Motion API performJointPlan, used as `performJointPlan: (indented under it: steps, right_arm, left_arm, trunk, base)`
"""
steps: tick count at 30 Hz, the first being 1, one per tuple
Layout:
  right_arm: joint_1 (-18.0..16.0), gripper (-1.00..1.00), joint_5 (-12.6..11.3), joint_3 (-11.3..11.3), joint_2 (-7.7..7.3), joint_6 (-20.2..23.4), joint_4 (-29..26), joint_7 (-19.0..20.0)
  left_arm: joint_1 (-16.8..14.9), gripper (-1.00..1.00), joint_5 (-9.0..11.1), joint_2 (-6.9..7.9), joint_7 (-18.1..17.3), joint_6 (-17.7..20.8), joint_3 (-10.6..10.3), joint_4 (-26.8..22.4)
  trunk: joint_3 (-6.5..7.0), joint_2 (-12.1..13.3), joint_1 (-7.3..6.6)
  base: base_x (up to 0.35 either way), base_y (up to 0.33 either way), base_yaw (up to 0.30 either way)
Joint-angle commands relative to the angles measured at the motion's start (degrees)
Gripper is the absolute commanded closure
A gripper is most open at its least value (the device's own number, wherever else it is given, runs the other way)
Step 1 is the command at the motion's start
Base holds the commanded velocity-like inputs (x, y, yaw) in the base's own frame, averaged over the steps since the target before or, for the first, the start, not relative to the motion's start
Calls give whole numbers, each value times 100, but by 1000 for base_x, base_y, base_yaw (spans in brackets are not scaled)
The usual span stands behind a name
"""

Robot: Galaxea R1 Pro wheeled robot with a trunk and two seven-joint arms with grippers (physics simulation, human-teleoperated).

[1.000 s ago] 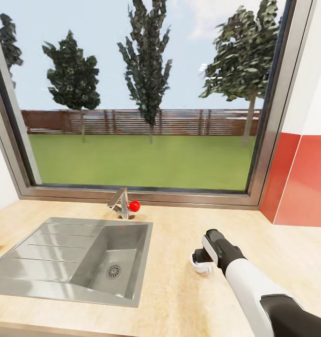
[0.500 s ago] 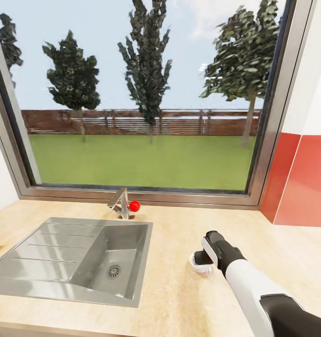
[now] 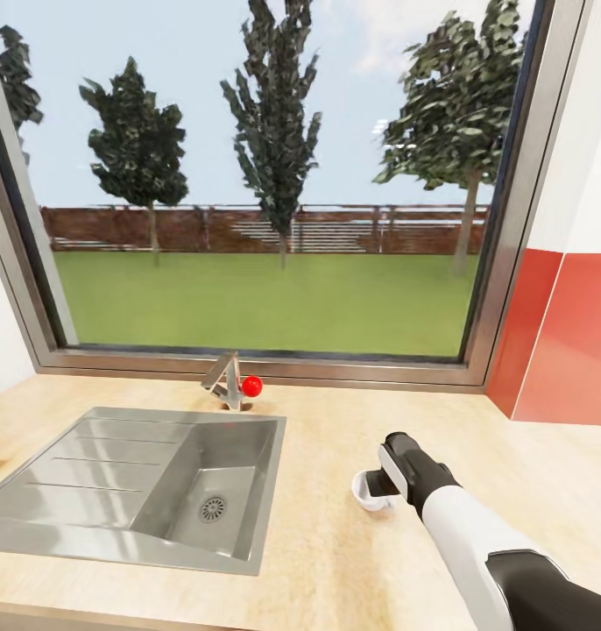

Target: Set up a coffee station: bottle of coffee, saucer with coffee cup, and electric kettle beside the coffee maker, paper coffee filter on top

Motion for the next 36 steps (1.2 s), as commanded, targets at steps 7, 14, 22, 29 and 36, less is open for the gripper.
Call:
performJointPlan:
  steps: [7,14,22,29,36]
  right_arm:
    - [3,100,-101,12,-1,18,0,-9]
    - [5,100,-101,12,-1,18,-6,-8]
    - [3,100,-109,12,6,23,-25,-9]
    - [3,100,-115,4,24,26,-67,-11]
    - [3,100,-125,-11,42,28,-604,-16]
  left_arm:
    - [-6,-100,-33,1,13,-22,42,14]
    - [-5,-100,-33,1,13,-22,42,14]
    - [-5,-100,-33,1,13,-22,42,14]
    - [-5,-100,-33,7,13,-22,42,10]
    - [-5,-100,-33,9,20,-22,35,6]
  trunk:
    - [-4,-2,3]
    - [-4,-2,3]
    - [-4,-2,3]
    - [-4,-2,3]
    - [-4,-2,3]
  base:
    - [0,0,0]
    - [0,0,0]
    - [0,0,0]
    - [0,0,0]
    - [0,0,0]
